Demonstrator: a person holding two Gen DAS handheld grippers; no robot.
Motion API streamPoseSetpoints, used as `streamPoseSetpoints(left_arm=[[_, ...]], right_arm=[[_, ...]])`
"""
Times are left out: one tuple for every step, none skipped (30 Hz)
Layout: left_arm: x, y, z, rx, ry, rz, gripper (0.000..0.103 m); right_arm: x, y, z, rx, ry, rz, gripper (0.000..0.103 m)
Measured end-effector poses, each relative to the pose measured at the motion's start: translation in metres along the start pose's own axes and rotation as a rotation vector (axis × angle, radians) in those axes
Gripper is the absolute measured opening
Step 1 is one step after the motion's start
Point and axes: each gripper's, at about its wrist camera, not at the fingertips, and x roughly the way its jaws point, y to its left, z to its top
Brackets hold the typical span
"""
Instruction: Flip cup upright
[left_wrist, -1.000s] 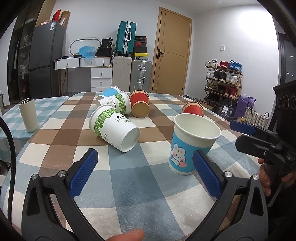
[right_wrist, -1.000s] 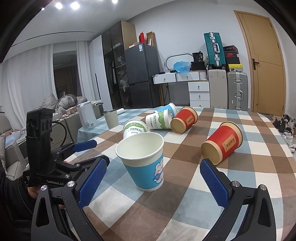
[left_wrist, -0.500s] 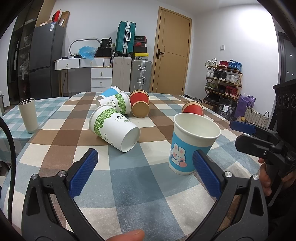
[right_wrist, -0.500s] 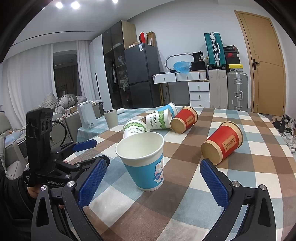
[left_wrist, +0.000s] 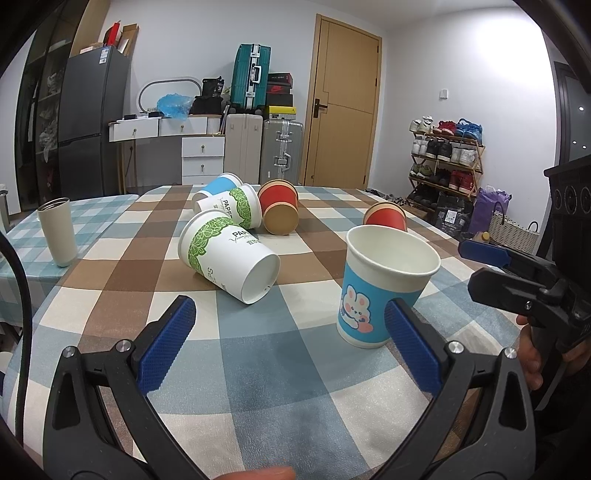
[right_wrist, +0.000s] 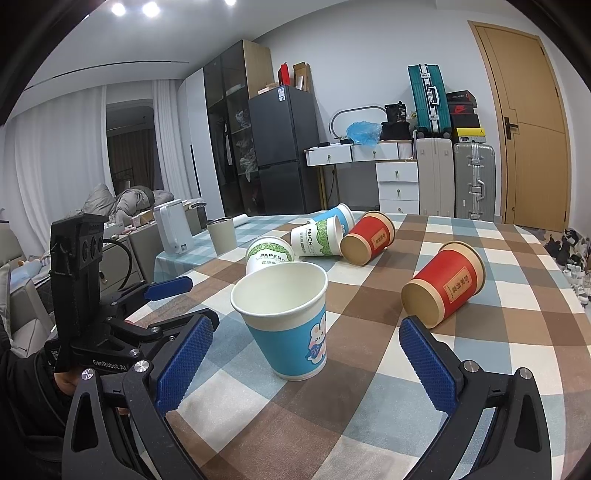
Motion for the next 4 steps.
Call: streamPoseSetpoints(left_arm=[[-0.0006,0.0,0.0001,0.001,-0.001,0.0,0.102],[0.0,-0.0005,0.0002,0.001,-0.001,0.0,0.102],[0.0002,-0.0008,0.0002,0.001,-0.001,0.001,0.102],[-0.0007,0.0001,0.0,0.001,-0.001,-0.001,0.102]], right_arm=[[-0.0002,0.0,-0.0001,0.0,-0.001,0.0,0.103],[-0.0002,0.0,-0.0001,0.0,-0.001,0.0,0.103],[-0.0001,0.0002,0.0,0.0,0.0,0.0,0.103],[-0.0002,0.0,0.0,0.0,0.0,0.0,0.103]])
